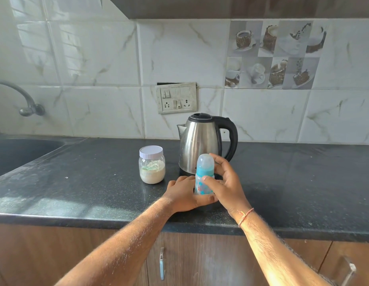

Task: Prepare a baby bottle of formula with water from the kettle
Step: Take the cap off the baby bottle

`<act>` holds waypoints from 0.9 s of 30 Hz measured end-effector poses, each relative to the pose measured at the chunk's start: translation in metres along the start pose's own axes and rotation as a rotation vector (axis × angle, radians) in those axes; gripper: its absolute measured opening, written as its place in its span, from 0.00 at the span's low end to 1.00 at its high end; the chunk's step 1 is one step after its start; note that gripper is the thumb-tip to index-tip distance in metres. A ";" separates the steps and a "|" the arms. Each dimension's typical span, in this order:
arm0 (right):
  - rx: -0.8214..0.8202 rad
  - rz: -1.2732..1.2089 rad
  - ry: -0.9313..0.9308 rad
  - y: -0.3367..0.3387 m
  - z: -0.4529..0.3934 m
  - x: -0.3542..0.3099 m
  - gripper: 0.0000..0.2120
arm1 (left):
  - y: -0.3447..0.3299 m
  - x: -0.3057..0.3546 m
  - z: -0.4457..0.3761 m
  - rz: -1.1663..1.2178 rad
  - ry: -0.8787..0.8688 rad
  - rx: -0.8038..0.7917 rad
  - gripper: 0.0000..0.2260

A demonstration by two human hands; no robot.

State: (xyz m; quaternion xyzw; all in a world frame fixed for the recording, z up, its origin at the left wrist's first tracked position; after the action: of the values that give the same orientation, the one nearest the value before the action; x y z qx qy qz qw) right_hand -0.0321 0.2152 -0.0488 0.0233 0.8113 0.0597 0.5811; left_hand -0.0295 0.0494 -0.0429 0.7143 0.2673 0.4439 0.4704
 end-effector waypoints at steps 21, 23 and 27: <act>0.011 -0.065 -0.010 0.000 0.000 -0.002 0.27 | -0.003 -0.002 -0.002 -0.031 -0.016 0.008 0.25; -0.002 -0.056 -0.012 -0.001 0.001 -0.002 0.27 | -0.005 -0.006 -0.003 -0.026 -0.032 0.016 0.26; 0.051 0.065 0.009 -0.003 0.003 -0.007 0.31 | -0.008 -0.020 -0.003 0.170 -0.059 0.166 0.32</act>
State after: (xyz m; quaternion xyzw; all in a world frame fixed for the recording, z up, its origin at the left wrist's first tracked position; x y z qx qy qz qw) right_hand -0.0272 0.2118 -0.0438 0.0641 0.8141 0.0579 0.5742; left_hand -0.0415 0.0378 -0.0573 0.7836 0.2278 0.4373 0.3781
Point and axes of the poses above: each hand's wrist, its own z-axis away from the middle knuckle, its own y-axis out of the back of the hand, x = y × z, the point moved 1 cm from there along -z, towards the middle knuckle, and after that the axes turned 10 degrees about -y, right-handed, at the moved point
